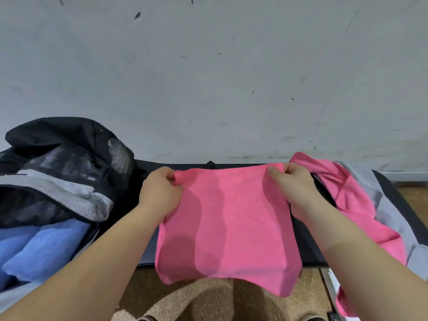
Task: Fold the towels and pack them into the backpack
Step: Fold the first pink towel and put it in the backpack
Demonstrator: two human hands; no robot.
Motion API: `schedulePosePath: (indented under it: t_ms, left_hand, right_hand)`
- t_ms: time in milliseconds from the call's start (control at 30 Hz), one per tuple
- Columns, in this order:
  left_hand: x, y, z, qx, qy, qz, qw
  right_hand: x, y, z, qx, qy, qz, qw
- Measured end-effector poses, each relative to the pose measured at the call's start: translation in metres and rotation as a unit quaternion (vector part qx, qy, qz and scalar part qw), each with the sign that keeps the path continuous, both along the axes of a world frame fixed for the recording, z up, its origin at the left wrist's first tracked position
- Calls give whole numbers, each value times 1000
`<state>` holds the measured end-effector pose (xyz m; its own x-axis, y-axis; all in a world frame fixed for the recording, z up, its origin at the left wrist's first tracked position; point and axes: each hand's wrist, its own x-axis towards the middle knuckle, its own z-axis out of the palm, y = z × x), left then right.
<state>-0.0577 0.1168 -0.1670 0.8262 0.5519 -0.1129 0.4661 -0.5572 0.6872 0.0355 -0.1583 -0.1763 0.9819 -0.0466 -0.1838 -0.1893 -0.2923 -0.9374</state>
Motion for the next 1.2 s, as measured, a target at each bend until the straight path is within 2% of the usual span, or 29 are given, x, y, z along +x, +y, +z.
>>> schedulePosePath:
  t_ms: [67,133,200,467,600,767,933,1033,1200]
  left_hand:
    - [-2,-3,14,-101,-27,31,994]
    - [-7,-7,30,-229,-41,46,972]
    - [-13,-8,43,-310,-46,36,949]
    - [-60,-5,84,-364,-52,-4,930]
    - [-94,-18,102,-411,-42,-21,911]
    - [-126,-45,124,-403,-79,-84,908]
    - [-149,-68,126,-335,-145,-151,919]
    - [-156,-75,124,-258,-171,-176,934]
    - [-145,-73,118,-184,-139,-200,952]
  right_hand:
    - [-5,-5,7,10,-15,11,1000]
    - [-11,-11,15,31,-8,18,999]
    - [-22,-18,25,70,3,14,997]
    - [-86,-33,74,121,-65,1,990]
    - [-128,-14,94,174,-56,23,983]
    - [-169,25,113,213,-43,52,975]
    - [-196,47,121,181,-72,74,978]
    - [-205,54,123,162,-82,100,978]
    - [-203,54,112,175,-86,90,977]
